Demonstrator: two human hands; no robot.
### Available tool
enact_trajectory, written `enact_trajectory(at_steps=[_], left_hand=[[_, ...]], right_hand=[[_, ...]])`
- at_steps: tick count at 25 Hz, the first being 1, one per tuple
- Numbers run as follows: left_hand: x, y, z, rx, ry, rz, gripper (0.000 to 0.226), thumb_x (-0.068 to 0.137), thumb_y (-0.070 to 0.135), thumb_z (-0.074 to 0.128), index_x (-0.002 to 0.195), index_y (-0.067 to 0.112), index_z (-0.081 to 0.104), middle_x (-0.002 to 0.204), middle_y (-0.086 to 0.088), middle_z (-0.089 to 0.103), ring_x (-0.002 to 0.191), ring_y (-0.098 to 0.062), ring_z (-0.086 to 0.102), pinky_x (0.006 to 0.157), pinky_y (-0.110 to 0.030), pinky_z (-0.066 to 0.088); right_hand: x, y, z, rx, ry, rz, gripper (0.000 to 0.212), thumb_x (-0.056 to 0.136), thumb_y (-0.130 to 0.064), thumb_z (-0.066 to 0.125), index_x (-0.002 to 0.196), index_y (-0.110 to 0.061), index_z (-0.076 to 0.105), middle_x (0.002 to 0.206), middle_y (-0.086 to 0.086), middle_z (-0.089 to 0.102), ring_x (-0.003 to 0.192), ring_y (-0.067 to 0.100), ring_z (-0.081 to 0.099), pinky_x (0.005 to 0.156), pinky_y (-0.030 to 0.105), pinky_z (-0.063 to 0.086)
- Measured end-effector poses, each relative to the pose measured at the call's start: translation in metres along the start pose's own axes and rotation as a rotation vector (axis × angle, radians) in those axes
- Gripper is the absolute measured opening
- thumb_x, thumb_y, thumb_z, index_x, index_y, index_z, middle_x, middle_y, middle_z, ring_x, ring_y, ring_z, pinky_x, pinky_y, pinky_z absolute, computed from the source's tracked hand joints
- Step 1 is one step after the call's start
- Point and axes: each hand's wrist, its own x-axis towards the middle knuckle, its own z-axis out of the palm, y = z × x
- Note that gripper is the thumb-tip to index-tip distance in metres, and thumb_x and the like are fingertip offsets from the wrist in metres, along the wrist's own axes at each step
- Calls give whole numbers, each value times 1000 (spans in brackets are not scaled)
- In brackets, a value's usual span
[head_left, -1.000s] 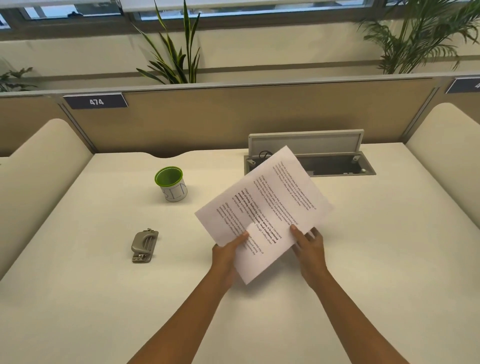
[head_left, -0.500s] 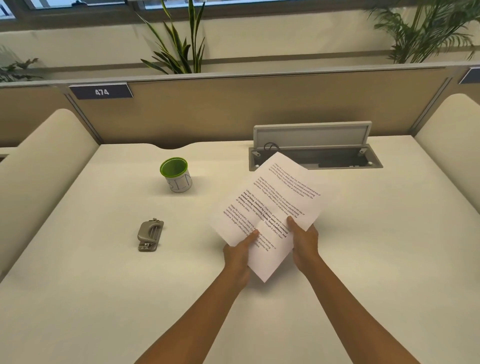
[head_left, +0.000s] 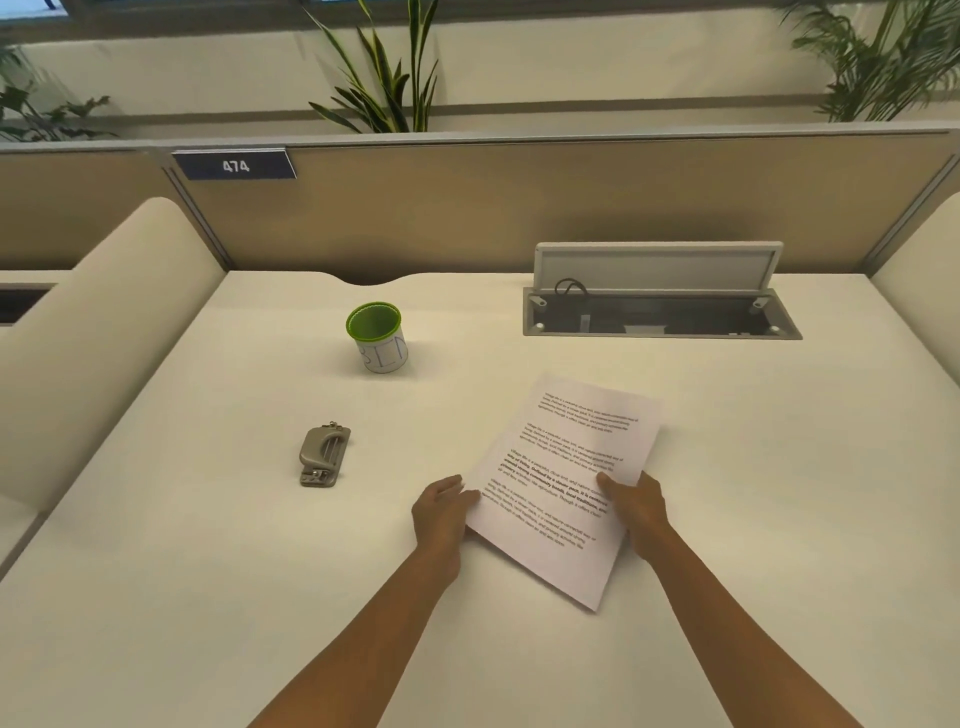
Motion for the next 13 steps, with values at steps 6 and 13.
enact_trajectory(at_steps=[6,13], left_hand=[[18,32,-33,140,118,330,32,83,-3,69,103,22,66,100,-5,73,75,-31,69,66,-43,59],[58,75,-100,303,384,674,27,82,-2,69,105,13,67,107,-6,66,91,-24,62,76,-22,50]], right_hand=[[-3,-3,9,-218,-50,-115,36,93,-16,67,128,-10,63,125,13,69,115,33,65,90,33,47],[-10,-3,32,-217,-54,-182,30,89,-16,71,118,-13,69,114,9,74,98,26,68,90,37,52]])
